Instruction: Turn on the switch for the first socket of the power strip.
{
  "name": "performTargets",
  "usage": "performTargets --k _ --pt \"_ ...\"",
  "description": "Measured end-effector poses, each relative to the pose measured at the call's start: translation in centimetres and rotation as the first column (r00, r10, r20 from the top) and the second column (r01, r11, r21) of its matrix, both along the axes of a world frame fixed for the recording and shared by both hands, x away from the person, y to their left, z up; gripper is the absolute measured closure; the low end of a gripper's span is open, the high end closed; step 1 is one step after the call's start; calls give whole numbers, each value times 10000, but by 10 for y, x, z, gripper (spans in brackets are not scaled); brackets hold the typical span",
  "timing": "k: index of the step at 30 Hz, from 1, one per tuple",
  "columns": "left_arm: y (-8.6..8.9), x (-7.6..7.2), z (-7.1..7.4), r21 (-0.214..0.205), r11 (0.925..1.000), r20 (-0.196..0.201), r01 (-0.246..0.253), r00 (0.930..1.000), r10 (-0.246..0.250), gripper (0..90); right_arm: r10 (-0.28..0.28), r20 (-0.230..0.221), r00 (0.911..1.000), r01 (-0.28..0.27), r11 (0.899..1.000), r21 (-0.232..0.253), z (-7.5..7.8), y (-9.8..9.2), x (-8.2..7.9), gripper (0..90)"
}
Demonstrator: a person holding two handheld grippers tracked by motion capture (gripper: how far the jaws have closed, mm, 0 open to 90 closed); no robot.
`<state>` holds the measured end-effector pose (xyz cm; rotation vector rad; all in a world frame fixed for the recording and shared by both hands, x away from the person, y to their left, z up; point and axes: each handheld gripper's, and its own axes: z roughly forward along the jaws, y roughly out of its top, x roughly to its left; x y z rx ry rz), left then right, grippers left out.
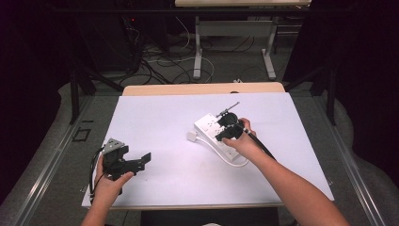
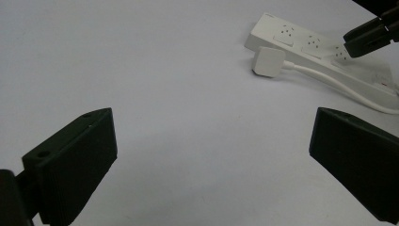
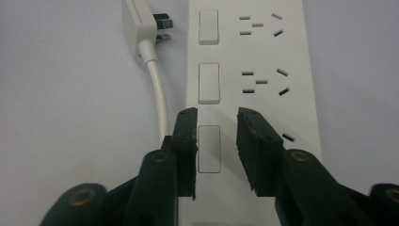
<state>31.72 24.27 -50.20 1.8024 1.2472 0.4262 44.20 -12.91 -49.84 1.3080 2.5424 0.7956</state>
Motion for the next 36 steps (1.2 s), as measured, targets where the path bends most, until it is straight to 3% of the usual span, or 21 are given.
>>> performTargets --k 7,8,14,15,17,18,19,21,23,24,28,29,36 --pt "0 0 0 -12 10000 -3 18 10000 -18 13 13 397 9992 -25 9995 299 -2 2 1 427" --pt "0 0 0 -10 10000 3 17 10000 -17 13 -15 365 9993 12 10000 88 -1 2 1 386" --pt "-1 0 -1 -16 10000 85 -56 9999 57 13 -234 529 9983 241 9996 -131 -4 2 4 173" --pt "-1 0 -1 -15 10000 82 -60 9999 60 13 -170 649 9977 182 9997 -179 -5 2 5 156" --pt "-1 0 -1 -4 10000 51 -36 10000 36 13 -1 351 9994 11 9996 -283 -4 0 6 152" --pt "-1 0 0 28 10000 18 -28 10000 28 13 -119 870 9961 95 9996 281 -9 1 6 151" --pt "-1 0 0 12 10000 24 -30 10000 30 13 -277 537 9982 279 9996 -39 -6 1 6 150" --pt "-1 0 -1 8 10000 30 -41 10000 41 13 -336 562 9979 351 9991 -251 -7 1 6 137" --pt "-1 0 0 23 10000 31 -38 10000 38 13 -273 859 9959 305 9989 -368 -9 1 6 95" --pt "-1 0 0 30 10000 43 -44 10000 44 13 -189 744 9971 231 9982 -557 -9 1 6 67" --pt "-1 0 -1 16 10000 94 -98 9999 97 13 -94 474 9988 121 9982 -583 -9 0 5 57" --pt "-1 0 -1 19 10000 102 -93 9999 93 13 -16 644 9979 42 9992 -406 -10 0 5 55" --pt "-1 0 -1 21 10000 104 -93 9999 92 14 -108 642 9979 132 9992 -369 -10 -1 5 41"
